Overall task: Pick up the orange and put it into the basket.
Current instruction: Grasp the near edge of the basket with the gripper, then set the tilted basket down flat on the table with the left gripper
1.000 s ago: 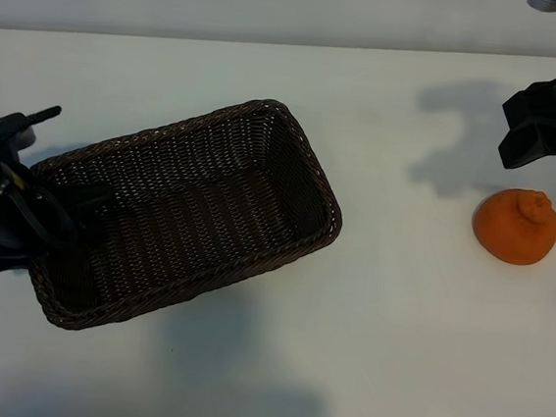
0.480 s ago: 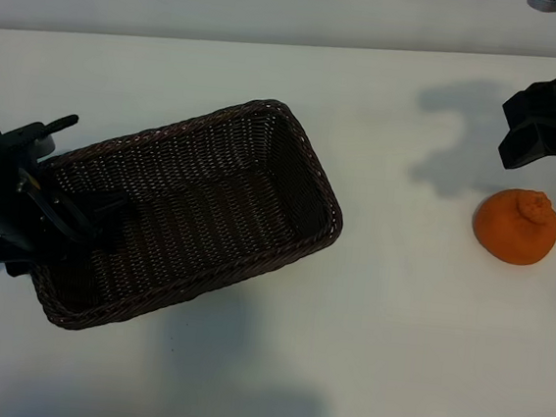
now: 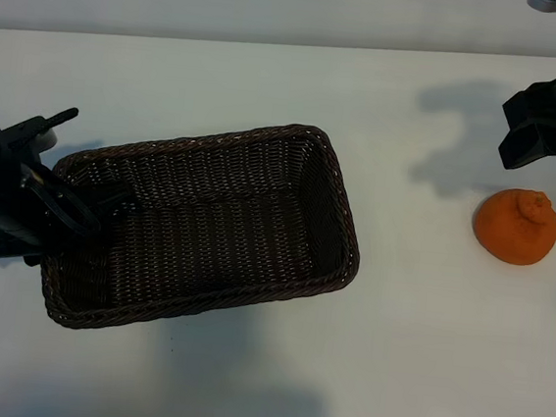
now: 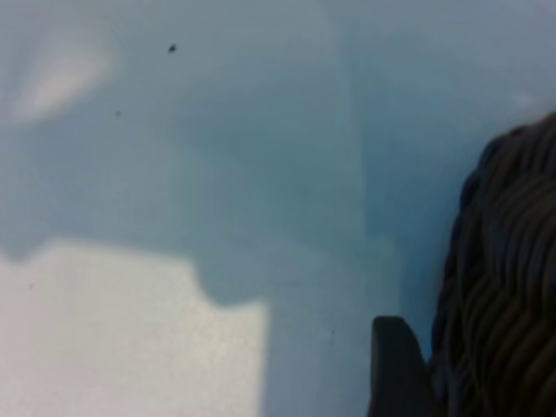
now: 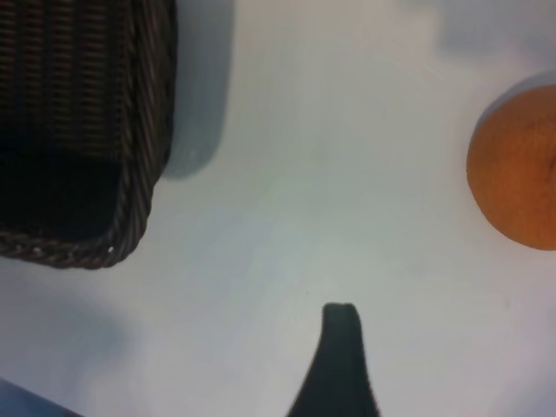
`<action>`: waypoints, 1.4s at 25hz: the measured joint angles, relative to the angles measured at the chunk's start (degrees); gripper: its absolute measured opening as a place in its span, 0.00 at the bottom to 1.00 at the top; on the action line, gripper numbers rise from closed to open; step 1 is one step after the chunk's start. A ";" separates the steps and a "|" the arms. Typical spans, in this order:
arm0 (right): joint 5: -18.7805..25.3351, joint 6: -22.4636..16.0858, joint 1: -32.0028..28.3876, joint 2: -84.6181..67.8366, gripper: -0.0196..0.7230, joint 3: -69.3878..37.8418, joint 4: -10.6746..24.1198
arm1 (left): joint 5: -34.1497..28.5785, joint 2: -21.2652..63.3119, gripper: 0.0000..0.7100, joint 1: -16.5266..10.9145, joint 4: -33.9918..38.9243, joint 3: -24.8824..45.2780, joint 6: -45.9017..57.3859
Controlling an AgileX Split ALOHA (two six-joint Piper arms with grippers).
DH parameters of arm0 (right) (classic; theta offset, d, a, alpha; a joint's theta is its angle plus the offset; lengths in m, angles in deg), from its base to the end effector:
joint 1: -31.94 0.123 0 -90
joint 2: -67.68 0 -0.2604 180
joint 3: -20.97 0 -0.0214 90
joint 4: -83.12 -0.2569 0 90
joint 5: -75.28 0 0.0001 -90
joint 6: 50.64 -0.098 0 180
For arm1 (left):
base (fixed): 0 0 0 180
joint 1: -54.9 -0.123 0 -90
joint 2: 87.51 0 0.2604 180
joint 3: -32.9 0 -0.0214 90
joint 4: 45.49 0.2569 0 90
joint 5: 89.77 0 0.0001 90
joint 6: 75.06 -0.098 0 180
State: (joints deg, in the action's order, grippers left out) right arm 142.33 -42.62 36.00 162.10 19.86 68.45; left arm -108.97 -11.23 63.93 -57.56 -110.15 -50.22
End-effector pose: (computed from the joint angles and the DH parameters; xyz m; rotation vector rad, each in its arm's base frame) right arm 0.3050 0.0446 0.2886 -0.2061 2.8036 0.3396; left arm 0.2708 -0.0499 0.0992 -0.6474 2.7481 -0.2865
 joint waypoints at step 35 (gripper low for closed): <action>0.21 0.00 0.00 0.00 0.80 0.00 0.00 | -6.61 8.07 0.53 -9.98 -53.86 -0.10 -58.53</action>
State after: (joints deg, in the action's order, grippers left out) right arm 142.54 -42.62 36.00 162.10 19.86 68.45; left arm -115.57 -3.16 53.95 -111.41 -110.25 -108.75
